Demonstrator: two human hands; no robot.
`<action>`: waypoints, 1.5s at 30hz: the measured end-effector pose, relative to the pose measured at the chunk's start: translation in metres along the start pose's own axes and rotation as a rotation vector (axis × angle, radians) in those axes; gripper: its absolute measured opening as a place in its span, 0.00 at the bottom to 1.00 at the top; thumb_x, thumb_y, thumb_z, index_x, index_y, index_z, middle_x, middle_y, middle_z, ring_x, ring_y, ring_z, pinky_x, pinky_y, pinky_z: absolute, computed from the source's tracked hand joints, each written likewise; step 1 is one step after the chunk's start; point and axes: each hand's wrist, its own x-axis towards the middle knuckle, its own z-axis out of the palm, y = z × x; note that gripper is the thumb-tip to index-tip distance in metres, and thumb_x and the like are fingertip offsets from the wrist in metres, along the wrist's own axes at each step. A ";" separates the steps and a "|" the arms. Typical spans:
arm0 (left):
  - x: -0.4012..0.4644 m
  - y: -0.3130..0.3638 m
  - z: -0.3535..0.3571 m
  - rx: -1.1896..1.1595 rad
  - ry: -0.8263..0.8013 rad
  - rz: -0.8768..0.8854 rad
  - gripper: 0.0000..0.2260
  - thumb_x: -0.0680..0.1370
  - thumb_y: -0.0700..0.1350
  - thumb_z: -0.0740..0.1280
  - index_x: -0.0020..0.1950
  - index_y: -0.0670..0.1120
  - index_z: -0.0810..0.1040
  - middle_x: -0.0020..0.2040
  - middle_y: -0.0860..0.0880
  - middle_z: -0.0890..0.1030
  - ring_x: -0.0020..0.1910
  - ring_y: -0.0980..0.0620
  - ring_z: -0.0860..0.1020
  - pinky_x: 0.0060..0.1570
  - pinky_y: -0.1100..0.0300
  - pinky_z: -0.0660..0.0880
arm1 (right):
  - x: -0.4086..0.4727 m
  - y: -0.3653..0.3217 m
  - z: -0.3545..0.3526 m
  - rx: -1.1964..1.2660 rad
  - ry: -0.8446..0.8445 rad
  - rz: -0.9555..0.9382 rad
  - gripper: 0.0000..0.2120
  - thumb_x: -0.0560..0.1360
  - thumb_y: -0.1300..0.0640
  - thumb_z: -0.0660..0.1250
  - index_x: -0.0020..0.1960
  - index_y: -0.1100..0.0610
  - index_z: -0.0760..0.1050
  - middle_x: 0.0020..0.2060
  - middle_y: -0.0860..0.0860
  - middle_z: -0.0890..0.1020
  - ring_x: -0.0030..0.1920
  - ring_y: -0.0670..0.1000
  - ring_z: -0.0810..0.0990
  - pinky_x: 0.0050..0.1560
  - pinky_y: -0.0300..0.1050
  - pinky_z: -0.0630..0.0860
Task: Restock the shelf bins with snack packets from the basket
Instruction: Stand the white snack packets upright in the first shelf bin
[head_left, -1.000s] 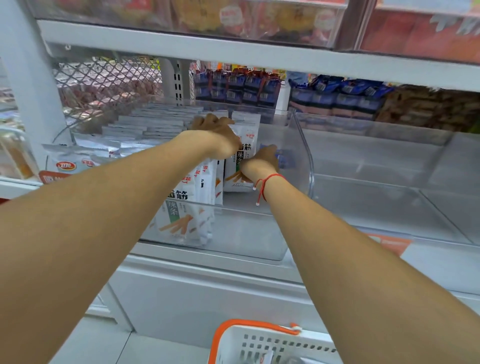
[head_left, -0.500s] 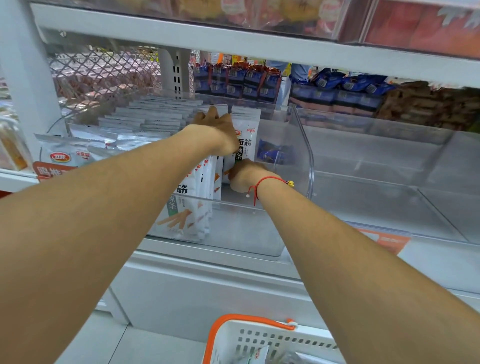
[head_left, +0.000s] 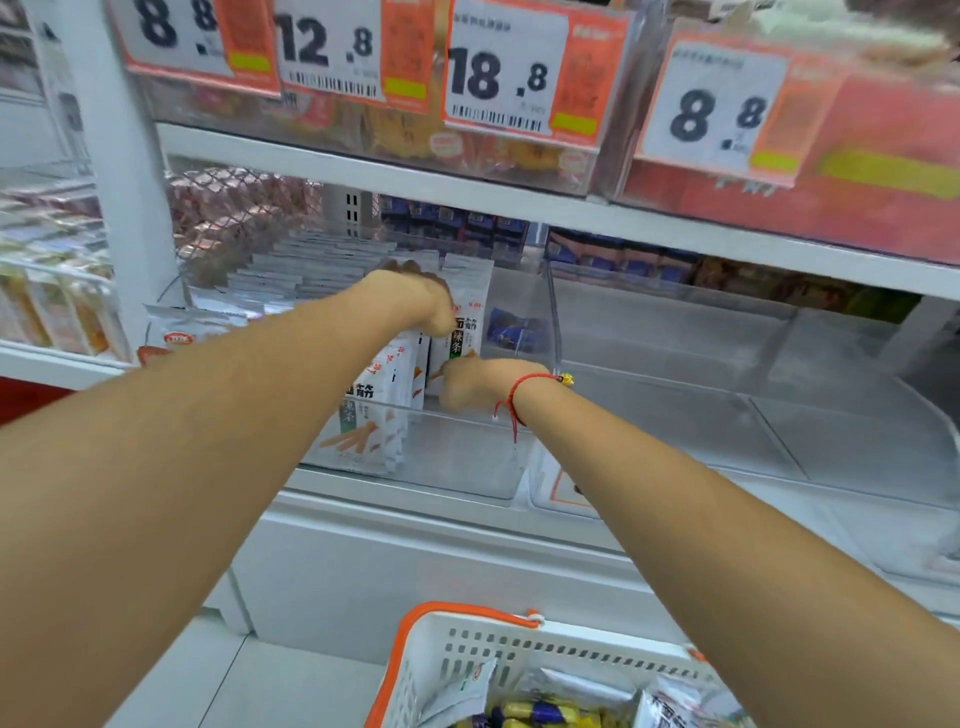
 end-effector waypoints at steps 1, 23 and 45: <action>-0.015 0.000 -0.003 0.000 0.016 -0.034 0.20 0.80 0.48 0.55 0.71 0.50 0.69 0.72 0.44 0.68 0.69 0.42 0.67 0.68 0.50 0.66 | -0.011 -0.001 0.001 -0.001 0.046 -0.042 0.20 0.81 0.60 0.53 0.71 0.63 0.63 0.69 0.60 0.67 0.69 0.60 0.66 0.68 0.51 0.64; -0.207 0.174 0.155 -0.617 -0.122 0.012 0.10 0.77 0.47 0.61 0.54 0.51 0.81 0.55 0.50 0.82 0.55 0.44 0.78 0.53 0.54 0.75 | -0.229 0.129 0.232 0.606 0.250 0.163 0.10 0.75 0.60 0.62 0.48 0.53 0.82 0.40 0.52 0.82 0.41 0.53 0.79 0.39 0.41 0.72; -0.231 0.277 0.320 -0.652 -0.680 0.106 0.09 0.78 0.41 0.58 0.48 0.39 0.76 0.51 0.43 0.77 0.55 0.42 0.75 0.57 0.51 0.70 | -0.229 0.167 0.425 1.008 0.438 0.398 0.11 0.79 0.62 0.60 0.58 0.55 0.76 0.58 0.52 0.78 0.56 0.51 0.76 0.55 0.44 0.74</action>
